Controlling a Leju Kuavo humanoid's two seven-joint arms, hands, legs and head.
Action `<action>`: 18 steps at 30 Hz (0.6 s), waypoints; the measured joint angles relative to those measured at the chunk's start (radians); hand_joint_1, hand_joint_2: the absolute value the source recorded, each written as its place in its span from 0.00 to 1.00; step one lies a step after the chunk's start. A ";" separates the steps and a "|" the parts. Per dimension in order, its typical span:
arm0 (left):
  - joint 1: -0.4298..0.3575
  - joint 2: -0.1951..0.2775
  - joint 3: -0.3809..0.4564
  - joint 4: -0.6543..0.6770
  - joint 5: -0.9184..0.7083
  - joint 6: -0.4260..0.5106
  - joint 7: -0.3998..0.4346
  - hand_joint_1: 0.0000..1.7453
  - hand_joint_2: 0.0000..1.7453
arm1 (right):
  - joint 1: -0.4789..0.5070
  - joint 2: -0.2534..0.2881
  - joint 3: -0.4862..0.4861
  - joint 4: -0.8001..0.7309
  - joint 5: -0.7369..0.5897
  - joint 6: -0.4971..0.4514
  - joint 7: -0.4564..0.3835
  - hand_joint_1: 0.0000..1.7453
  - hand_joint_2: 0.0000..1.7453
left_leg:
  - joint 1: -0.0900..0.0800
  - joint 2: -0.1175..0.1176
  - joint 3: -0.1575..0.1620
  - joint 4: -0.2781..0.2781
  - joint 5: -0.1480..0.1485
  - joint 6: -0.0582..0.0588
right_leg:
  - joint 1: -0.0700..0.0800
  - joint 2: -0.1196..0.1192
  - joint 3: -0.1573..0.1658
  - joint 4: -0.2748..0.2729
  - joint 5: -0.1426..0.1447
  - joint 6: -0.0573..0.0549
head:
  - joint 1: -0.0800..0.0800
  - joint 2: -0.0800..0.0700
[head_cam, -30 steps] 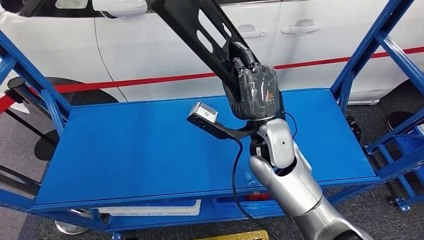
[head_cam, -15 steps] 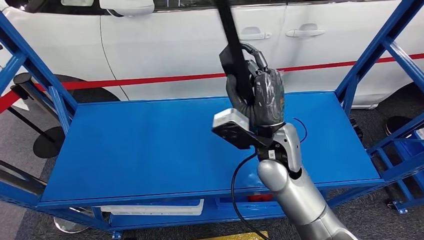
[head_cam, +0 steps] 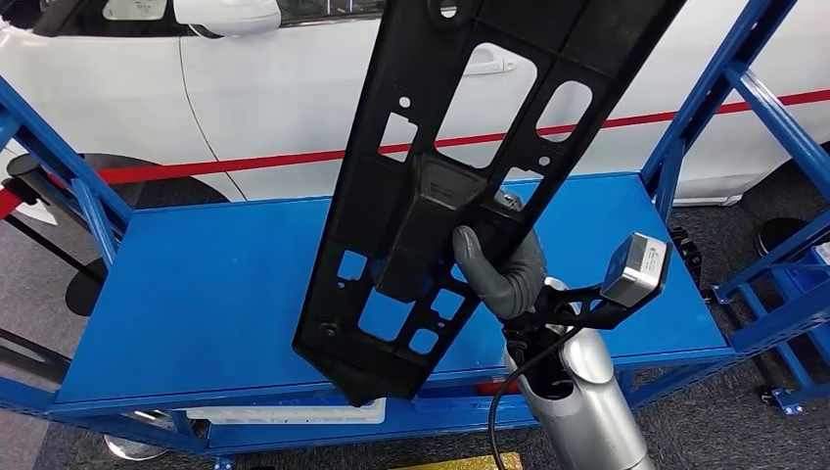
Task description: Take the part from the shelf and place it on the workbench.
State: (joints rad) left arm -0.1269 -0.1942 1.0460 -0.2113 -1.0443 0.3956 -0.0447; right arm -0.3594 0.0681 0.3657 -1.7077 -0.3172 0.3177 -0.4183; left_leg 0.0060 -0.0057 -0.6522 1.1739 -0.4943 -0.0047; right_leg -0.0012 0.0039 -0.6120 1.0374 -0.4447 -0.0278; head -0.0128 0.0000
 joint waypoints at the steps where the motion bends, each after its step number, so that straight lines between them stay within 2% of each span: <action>1: 0.000 0.000 0.000 0.000 0.001 -0.002 0.002 0.00 1.00 | 0.006 0.005 -0.003 0.004 -0.019 0.019 0.003 1.00 1.00 | -0.004 0.000 0.034 -0.068 0.026 0.007 | 0.002 0.000 0.001 0.000 0.000 0.001 | 0.000 0.000; 2: 0.000 0.000 0.000 0.000 0.002 -0.004 0.004 0.00 1.00 | 0.012 0.009 -0.005 0.008 -0.032 0.036 0.005 1.00 1.00 | -0.007 0.000 0.058 -0.118 0.042 0.013 | 0.003 0.000 0.000 0.001 0.001 0.003 | 0.000 0.000; 3: 0.000 0.000 0.000 0.000 0.002 -0.007 0.005 0.00 1.00 | 0.018 0.012 -0.007 0.012 -0.042 0.050 0.007 1.00 1.00 | -0.011 -0.001 0.069 -0.144 0.046 0.016 | 0.002 0.000 -0.002 0.001 0.003 0.006 | 0.001 0.000; 6: 0.004 -0.001 0.000 0.000 0.002 -0.011 0.008 0.00 1.00 | 0.036 0.021 -0.011 0.026 -0.055 0.077 0.012 1.00 1.00 | -0.011 0.000 0.072 -0.162 0.057 0.023 | 0.000 -0.001 -0.004 0.000 0.005 0.021 | 0.001 0.000; 7: 0.004 -0.002 0.000 0.000 0.002 -0.011 0.009 0.00 1.00 | 0.038 0.022 -0.013 0.030 -0.057 0.083 0.013 1.00 1.00 | -0.008 0.002 0.073 -0.170 0.064 0.027 | 0.000 -0.001 -0.007 0.009 -0.007 0.026 | 0.001 0.000; 8: 0.004 -0.003 0.000 0.000 0.001 -0.011 0.009 0.00 1.00 | 0.039 0.023 -0.015 0.033 -0.059 0.090 0.015 1.00 1.00 | -0.005 0.003 0.072 -0.178 0.071 0.032 | -0.001 -0.001 -0.018 0.038 -0.033 0.031 | 0.002 0.000; 9: 0.003 -0.003 0.000 0.000 0.001 -0.011 0.009 0.00 1.00 | 0.041 0.023 -0.017 0.038 -0.061 0.098 0.018 1.00 1.00 | -0.003 0.005 0.070 -0.181 0.077 0.035 | -0.004 -0.001 -0.037 0.088 -0.071 0.036 | 0.002 0.000; 11: 0.003 -0.004 0.000 0.000 0.000 -0.011 0.010 0.00 1.00 | 0.049 0.023 -0.018 0.051 -0.065 0.113 0.024 1.00 1.00 | -0.003 0.006 0.060 -0.181 0.083 0.038 | -0.010 -0.001 -0.080 0.211 -0.142 0.044 | 0.002 0.000; 12: 0.003 -0.004 0.000 0.000 0.000 -0.011 0.010 0.00 1.00 | 0.054 0.024 -0.018 0.058 -0.067 0.118 0.026 1.00 1.00 | -0.003 0.006 0.054 -0.179 0.086 0.037 | -0.014 -0.002 -0.090 0.249 -0.156 0.048 | 0.003 0.000; 13: 0.004 -0.005 0.000 0.000 0.000 -0.011 0.010 0.00 1.00 | 0.058 0.024 -0.018 0.065 -0.068 0.120 0.026 1.00 1.00 | -0.002 0.006 0.048 -0.177 0.090 0.035 | -0.017 -0.002 -0.082 0.251 -0.150 0.051 | 0.003 0.000; 14: 0.004 -0.006 0.000 0.000 0.000 -0.011 0.010 0.00 1.00 | 0.059 0.024 -0.018 0.070 -0.069 0.122 0.026 1.00 1.00 | -0.001 0.006 0.042 -0.173 0.092 0.032 | -0.021 -0.003 -0.054 0.215 -0.129 0.055 | 0.003 0.000; 16: 0.003 -0.007 0.000 0.000 0.000 -0.012 0.008 0.00 1.00 | 0.060 0.025 -0.018 0.079 -0.071 0.127 0.026 1.00 1.00 | 0.000 0.005 0.028 -0.160 0.096 0.024 | -0.026 -0.003 0.030 0.087 -0.084 0.058 | 0.002 0.000; 17: 0.003 -0.007 0.000 0.000 0.000 -0.014 0.007 0.00 1.00 | 0.062 0.026 -0.018 0.083 -0.073 0.130 0.026 1.00 1.00 | 0.000 0.004 0.023 -0.154 0.097 0.019 | -0.025 -0.001 0.058 0.041 -0.069 0.055 | 0.002 0.000; 18: 0.003 -0.007 0.000 0.000 0.000 -0.016 0.006 0.00 1.00 | 0.065 0.026 -0.018 0.088 -0.074 0.133 0.026 1.00 1.00 | -0.001 0.002 0.018 -0.149 0.099 0.012 | -0.024 0.001 0.072 0.013 -0.066 0.050 | 0.002 0.000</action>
State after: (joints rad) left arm -0.1241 -0.2015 1.0457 -0.2115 -1.0446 0.3796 -0.0385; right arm -0.2948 0.0942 0.3477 -1.6197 -0.3910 0.4505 -0.3924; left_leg 0.0052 -0.0032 -0.6338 1.0247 -0.3953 0.0076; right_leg -0.0249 0.0052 -0.5398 1.0506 -0.5106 0.0220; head -0.0107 0.0001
